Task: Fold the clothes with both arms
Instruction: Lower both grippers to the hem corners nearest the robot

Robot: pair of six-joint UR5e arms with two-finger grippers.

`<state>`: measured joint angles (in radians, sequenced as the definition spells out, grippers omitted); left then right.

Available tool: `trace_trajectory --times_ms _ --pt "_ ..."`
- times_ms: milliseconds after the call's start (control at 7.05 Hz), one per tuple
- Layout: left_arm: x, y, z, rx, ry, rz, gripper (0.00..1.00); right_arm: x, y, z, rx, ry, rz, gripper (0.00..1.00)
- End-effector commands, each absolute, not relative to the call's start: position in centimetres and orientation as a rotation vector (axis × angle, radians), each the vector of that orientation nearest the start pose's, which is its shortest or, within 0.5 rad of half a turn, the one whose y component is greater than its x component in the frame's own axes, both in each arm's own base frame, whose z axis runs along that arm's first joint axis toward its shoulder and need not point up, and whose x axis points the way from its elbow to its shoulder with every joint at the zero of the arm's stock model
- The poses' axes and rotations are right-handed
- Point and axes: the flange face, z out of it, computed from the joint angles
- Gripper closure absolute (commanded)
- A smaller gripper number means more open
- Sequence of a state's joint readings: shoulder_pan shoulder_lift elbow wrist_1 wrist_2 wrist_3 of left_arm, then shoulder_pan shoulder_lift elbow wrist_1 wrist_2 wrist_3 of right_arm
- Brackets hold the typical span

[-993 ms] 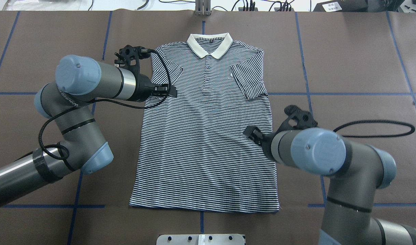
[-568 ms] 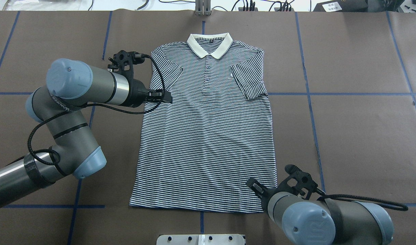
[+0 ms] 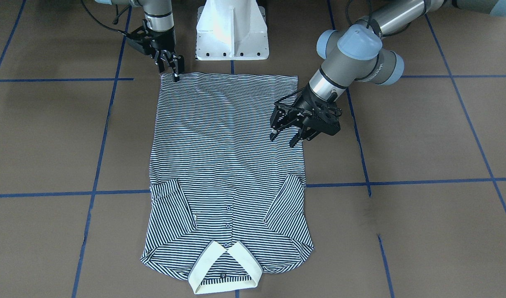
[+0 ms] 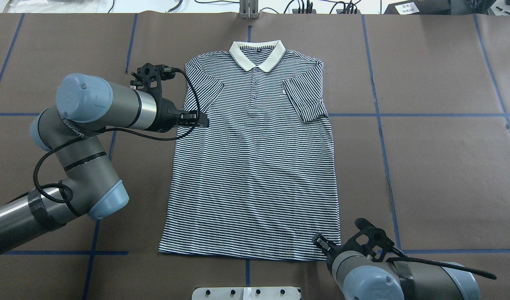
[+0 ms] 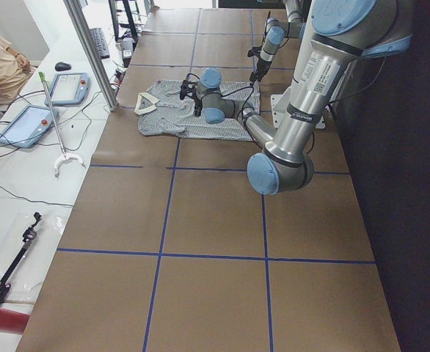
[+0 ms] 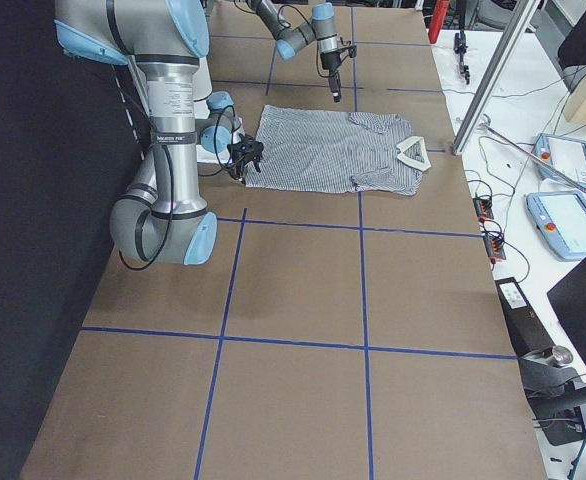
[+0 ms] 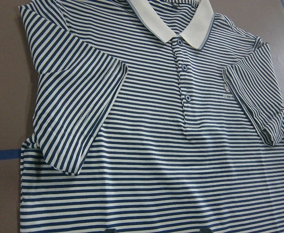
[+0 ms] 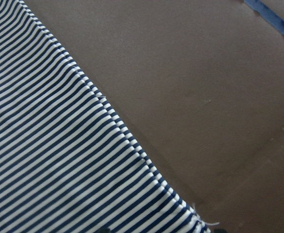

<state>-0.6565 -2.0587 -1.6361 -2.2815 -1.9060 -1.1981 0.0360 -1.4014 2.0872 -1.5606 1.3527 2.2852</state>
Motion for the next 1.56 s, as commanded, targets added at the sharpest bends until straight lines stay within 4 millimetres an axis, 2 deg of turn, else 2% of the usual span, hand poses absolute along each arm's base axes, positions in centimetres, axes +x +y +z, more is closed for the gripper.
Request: trace_trajectory --times_ms 0,284,568,709,851,993,1135,1277,1419 --pt "45.7 -47.8 26.5 0.362 1.229 -0.033 0.32 -50.8 -17.3 34.8 -0.028 -0.718 0.791 0.54" --pt "45.6 -47.8 26.5 0.363 1.229 -0.034 0.32 -50.7 -17.2 35.2 -0.017 -0.688 0.79 0.97" --pt "45.4 -47.7 26.1 0.352 1.24 -0.059 0.32 -50.4 -17.0 34.6 -0.033 -0.693 0.785 1.0" --pt "45.2 -47.3 25.6 0.312 1.26 -0.186 0.32 -49.6 -17.1 33.3 -0.046 -0.723 0.787 1.0" --pt "47.3 -41.1 27.2 0.283 1.227 -0.258 0.32 -48.8 -17.2 32.2 -0.054 -0.745 0.789 1.0" --pt "49.4 -36.2 26.1 0.287 1.142 -0.282 0.33 -48.6 -17.0 32.7 -0.064 -0.732 0.785 1.0" --pt "49.4 -33.0 25.9 0.21 1.079 -0.313 0.33 -47.7 -17.0 33.1 -0.065 -0.727 0.784 1.0" --pt "46.9 -28.8 28.8 0.142 1.046 -0.291 0.36 -47.0 -16.9 33.4 -0.065 -0.722 0.783 1.0" --pt "45.7 -25.7 30.0 0.118 1.027 -0.253 0.4 -46.9 -16.9 33.7 -0.063 -0.714 0.782 1.0"
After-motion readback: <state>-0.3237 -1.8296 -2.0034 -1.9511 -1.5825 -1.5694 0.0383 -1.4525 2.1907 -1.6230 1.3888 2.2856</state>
